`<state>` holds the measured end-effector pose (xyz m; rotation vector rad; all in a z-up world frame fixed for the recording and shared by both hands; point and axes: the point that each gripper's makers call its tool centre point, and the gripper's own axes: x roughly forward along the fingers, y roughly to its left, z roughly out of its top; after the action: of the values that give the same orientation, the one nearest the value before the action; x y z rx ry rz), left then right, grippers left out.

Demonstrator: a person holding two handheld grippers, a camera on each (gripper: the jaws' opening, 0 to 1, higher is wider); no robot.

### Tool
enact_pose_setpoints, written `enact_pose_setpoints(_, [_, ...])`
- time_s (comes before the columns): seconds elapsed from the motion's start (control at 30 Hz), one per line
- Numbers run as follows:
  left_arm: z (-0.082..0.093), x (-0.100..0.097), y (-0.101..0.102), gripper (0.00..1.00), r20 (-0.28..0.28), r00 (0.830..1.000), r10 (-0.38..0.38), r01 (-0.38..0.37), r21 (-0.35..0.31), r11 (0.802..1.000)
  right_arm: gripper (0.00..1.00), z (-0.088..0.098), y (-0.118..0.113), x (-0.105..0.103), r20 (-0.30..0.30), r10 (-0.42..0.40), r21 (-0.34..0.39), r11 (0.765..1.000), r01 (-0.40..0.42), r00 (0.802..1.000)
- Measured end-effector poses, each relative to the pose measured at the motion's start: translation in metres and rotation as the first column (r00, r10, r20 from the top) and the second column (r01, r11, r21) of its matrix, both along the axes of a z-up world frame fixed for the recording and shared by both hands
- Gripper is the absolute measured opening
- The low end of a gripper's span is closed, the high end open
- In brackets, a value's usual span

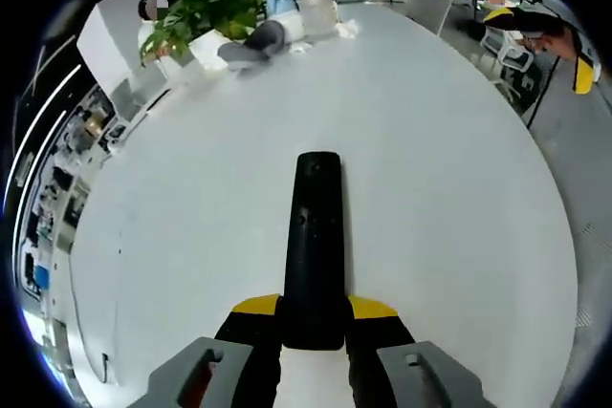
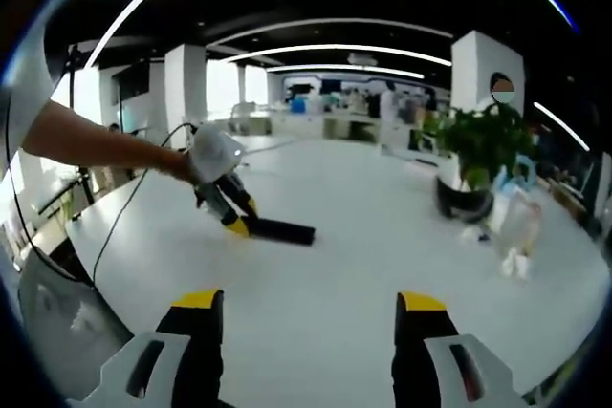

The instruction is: Press the specified remote control buttons in sequence, fully releasing each button before pressing the next.

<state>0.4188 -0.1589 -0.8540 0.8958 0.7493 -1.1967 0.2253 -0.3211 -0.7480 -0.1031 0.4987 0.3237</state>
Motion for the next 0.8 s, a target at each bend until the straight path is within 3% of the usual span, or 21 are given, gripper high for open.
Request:
enact_pose_setpoints(0.6, [-0.006,0.027,-0.009,0.24,-0.012,1.000,-0.006,0.006,0.031,1.000,0.72,-0.003,0.001,-0.001,-0.017,0.005,0.002,1.000,-0.005,1.000])
enact_pose_setpoints(0.8, [-0.010,0.027,-0.011,0.24,-0.093,0.996,0.008,-0.006,0.022,1.000,0.72,-0.003,0.002,-0.001,-0.021,0.007,0.009,1.000,-0.006,1.000])
